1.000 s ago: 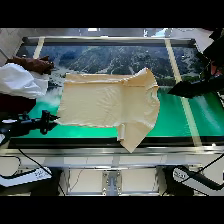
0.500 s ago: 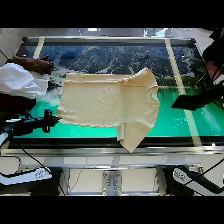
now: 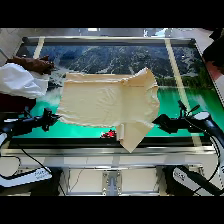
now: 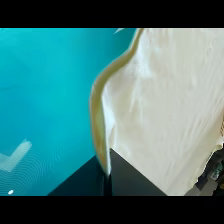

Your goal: Fold the shirts.

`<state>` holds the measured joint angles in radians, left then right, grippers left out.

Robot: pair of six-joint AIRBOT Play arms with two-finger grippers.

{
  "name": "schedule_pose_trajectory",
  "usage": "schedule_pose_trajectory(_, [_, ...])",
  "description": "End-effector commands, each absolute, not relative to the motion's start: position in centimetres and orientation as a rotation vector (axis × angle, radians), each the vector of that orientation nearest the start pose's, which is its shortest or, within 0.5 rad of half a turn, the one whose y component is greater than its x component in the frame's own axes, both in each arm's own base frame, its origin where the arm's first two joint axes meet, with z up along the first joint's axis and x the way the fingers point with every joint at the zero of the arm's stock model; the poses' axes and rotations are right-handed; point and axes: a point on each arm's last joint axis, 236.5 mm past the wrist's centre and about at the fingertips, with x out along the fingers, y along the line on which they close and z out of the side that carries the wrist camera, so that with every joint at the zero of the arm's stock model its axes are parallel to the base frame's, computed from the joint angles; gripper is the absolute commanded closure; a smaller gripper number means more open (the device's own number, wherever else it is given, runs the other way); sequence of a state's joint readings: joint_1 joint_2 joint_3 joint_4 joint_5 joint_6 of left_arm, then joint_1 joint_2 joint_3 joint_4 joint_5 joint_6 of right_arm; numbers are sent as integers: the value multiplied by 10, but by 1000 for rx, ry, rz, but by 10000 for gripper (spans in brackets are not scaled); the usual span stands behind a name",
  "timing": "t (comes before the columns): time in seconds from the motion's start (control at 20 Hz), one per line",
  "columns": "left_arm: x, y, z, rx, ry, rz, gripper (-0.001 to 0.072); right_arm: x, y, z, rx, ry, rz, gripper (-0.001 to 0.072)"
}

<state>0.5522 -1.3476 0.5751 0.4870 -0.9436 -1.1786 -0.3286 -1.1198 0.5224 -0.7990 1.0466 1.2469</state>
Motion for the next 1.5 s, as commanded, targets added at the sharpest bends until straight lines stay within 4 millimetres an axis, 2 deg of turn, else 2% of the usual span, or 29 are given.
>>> schedule_pose_trajectory(0.0, [335, 7, -96, -1227, 1114, 19, 696, 263, 67, -100, 924, 1338, 124, 134])
schedule_pose_trajectory(0.1, [335, 7, -96, -1227, 1114, 19, 696, 264, 69, -102, 949, 1332, 117, 135])
schedule_pose_trajectory(0.2, [335, 7, -96, -1227, 1114, 19, 696, 274, 69, -101, 961, 1291, 99, 138])
schedule_pose_trajectory(0.35, [335, 7, -96, -1224, 1113, 17, 696, 287, 78, -101, 942, 1244, 97, 230])
schedule_pose_trajectory(0.45, [335, 7, -96, -1224, 1114, 17, 696, 291, 88, -103, 950, 1241, 103, 242])
schedule_pose_trajectory(0.65, [335, 7, -96, -1163, 1105, -22, 696, 297, 95, -103, 972, 1226, 103, 699])
schedule_pose_trajectory(0.75, [336, 5, -91, -1157, 1103, -42, 696, 306, 107, -82, 955, 1192, 212, 698])
schedule_pose_trajectory(0.8, [338, 3, -80, -1134, 1090, -82, 697, 313, 115, -59, 912, 1159, 313, 699])
schedule_pose_trajectory(0.9, [350, -1, -37, -1004, 1012, -220, 697, 325, 127, 4, 814, 1061, 482, 699])
schedule_pose_trajectory(0.95, [356, -2, -4, -933, 951, -275, 698, 329, 131, 47, 737, 984, 558, 700])
schedule_pose_trajectory(1.0, [358, -5, 32, -866, 887, -324, 698, 327, 135, 94, 647, 896, 624, 699])
schedule_pose_trajectory(1.05, [358, -9, 77, -782, 803, -371, 698, 320, 138, 140, 564, 813, 676, 699])
schedule_pose_trajectory(1.15, [346, -18, 171, -592, 584, -400, 697, 290, 143, 233, 400, 633, 719, 699])
schedule_pose_trajectory(1.25, [318, -20, 274, -384, 291, -333, 697, 249, 142, 320, 263, 419, 687, 699])
schedule_pose_trajectory(1.35, [268, -9, 387, -211, -87, -155, 699, 204, 136, 392, 143, 212, 617, 700])
schedule_pose_trajectory(1.4, [234, -5, 434, -128, -242, -53, 700, 185, 130, 420, 97, 131, 566, 700])
schedule_pose_trajectory(1.45, [212, -2, 458, -61, -301, 30, 700, 170, 121, 442, 50, 72, 507, 700])
